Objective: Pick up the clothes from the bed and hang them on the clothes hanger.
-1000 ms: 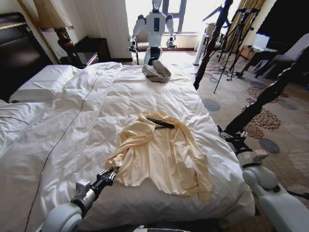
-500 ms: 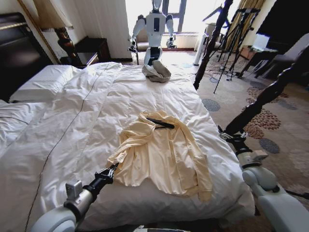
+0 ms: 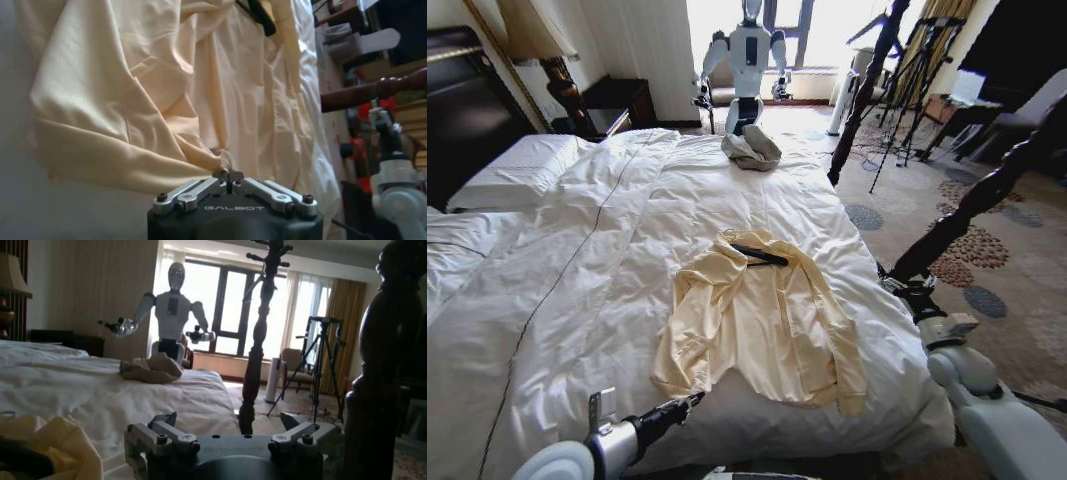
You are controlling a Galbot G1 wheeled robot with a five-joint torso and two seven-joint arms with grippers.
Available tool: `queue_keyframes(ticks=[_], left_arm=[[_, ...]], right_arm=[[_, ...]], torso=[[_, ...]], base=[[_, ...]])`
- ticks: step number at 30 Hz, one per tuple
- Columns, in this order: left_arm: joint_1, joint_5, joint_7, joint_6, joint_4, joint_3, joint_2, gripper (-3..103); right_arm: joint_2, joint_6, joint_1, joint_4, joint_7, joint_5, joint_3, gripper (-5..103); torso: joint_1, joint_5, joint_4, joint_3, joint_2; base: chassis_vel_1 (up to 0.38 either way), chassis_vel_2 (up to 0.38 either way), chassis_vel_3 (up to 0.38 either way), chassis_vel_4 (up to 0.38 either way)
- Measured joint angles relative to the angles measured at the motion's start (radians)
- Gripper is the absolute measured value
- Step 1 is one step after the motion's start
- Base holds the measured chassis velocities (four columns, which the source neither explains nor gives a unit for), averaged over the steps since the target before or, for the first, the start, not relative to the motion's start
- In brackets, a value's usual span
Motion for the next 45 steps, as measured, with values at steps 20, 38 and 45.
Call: queue_keyframes(ticks=[20,38,45], left_arm=[[-0.228,-0.119,0.166,0.011,0.002,0.211,0.105,0],[-0.369,0.134,0.156,0.055,0.027,0.359,0.112,58],[-0.599,0.345,0.277,-0.035,0.149,0.326,0.206,80]], right_arm=[[-0.007,-0.011,0.016,-0.028,0.022,-0.054,-0.045,100],[0.003,-0.025,0.045,-0.068,0.034,-0.065,-0.071,100],[-0.002,-0.024,0.062,-0.091,0.036,-0.074,-0.109,100]], torso=[[0.0,0.0001,0.0002,0.0,0.0],[0.0,0.0001,0.0004,0.0,0.0],[0.0,-0.0002,-0.0002,0.0,0.0]], base=[[0.0,0.0,0.0,0.0],[0.0,0.0,0.0,0.0],[0.0,0.0,0.0,0.0]])
